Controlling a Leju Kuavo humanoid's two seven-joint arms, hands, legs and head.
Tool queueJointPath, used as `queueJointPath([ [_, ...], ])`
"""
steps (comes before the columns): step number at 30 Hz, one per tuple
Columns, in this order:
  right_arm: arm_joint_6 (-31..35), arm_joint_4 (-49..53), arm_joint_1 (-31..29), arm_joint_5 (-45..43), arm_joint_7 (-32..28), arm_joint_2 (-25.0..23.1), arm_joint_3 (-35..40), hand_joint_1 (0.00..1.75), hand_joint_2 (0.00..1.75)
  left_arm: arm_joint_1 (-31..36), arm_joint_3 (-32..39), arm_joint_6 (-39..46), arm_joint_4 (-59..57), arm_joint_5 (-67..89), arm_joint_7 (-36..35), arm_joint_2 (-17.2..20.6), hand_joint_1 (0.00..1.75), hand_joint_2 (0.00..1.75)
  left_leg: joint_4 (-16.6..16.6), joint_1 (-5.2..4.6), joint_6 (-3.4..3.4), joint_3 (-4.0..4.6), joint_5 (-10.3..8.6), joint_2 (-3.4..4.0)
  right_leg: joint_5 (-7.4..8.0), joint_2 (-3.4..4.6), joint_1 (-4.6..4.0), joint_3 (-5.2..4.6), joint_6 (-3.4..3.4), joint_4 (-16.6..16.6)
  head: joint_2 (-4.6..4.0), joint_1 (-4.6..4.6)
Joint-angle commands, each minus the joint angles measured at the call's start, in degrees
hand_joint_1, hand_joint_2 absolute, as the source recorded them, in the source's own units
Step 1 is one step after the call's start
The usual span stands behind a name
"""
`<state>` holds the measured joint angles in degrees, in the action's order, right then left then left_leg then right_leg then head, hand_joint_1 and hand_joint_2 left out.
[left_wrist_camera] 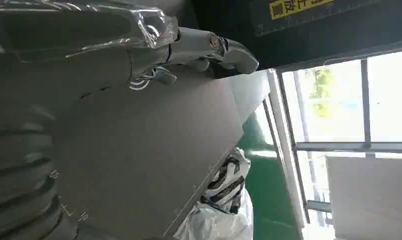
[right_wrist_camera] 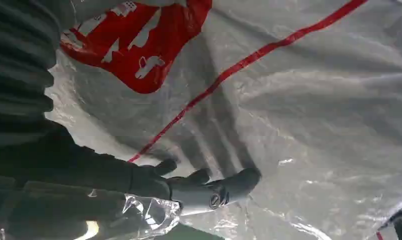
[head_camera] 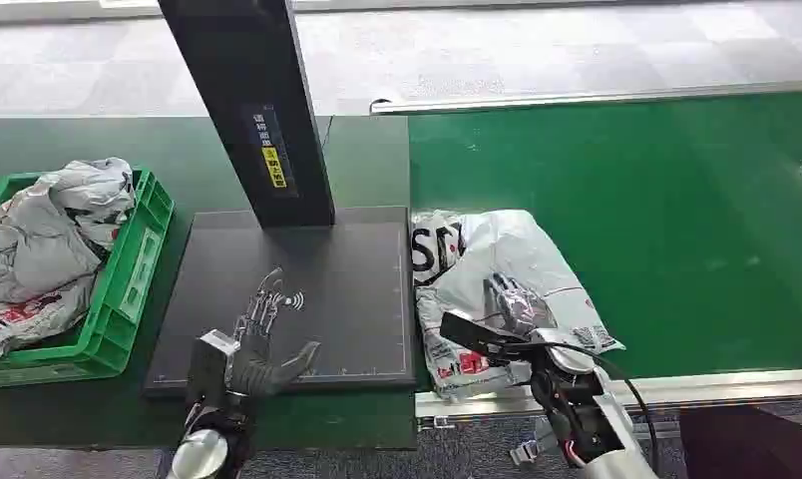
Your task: Moved the parcel from conveyor to table for the left to box.
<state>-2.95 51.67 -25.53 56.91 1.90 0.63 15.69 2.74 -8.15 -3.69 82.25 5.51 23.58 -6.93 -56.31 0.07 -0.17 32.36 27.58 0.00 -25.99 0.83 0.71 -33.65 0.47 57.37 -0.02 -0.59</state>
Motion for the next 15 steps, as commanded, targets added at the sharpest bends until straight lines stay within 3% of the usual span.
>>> queueJointPath([
  [1, -0.6, -7.6, -3.1, 0.0, 0.3, 0.4, 1.8, 0.00, 1.75, 1.8, -0.1, -0.1, -4.7, 0.2, -0.2, -0.1, 0.00, 1.75, 0.1, 0.01, -0.04, -0.12, 0.01, -0.04, -0.02, -0.09, -0.02, 0.14, -0.03, -0.1, 0.00, 0.00],
  [5, -4.6, -12.0, -3.9, 0.3, 1.2, 0.6, 2.6, 0.00, 1.75, 3.3, -0.4, -0.2, -6.4, 0.4, -0.5, -0.2, 0.00, 1.75, 0.1, 0.01, -0.04, -0.21, 0.01, -0.06, -0.03, -0.13, -0.02, 0.23, -0.05, -0.1, 0.00, 0.00],
  [6, -4.0, -12.8, -4.0, 0.5, 0.5, 0.6, 2.9, 0.56, 1.75, 3.5, -0.3, -0.1, -6.9, 0.4, -0.6, -0.2, 0.00, 1.75, 0.1, 0.02, -0.03, -0.17, -0.01, -0.09, -0.02, -0.14, -0.03, 0.19, -0.04, -0.1, 0.00, 0.00],
  [7, -3.7, -13.2, -4.2, 0.4, 0.3, 0.5, 2.8, 1.71, 1.75, 3.5, -0.4, 0.0, -7.0, 0.5, -0.6, -0.2, 0.00, 1.75, 0.1, 0.02, -0.03, -0.14, -0.01, -0.08, -0.01, -0.13, -0.03, 0.16, -0.03, -0.1, 0.00, 0.00],
  [15, -3.1, -14.6, -6.1, 0.5, -0.5, -0.1, 3.1, 1.75, 1.75, 2.8, 1.1, 1.3, -5.9, 0.3, -0.3, 0.5, 0.00, 1.75, 0.1, 0.02, -0.04, -0.25, 0.00, -0.03, -0.01, -0.09, -0.03, 0.27, -0.04, -0.1, 0.00, 0.00],
])
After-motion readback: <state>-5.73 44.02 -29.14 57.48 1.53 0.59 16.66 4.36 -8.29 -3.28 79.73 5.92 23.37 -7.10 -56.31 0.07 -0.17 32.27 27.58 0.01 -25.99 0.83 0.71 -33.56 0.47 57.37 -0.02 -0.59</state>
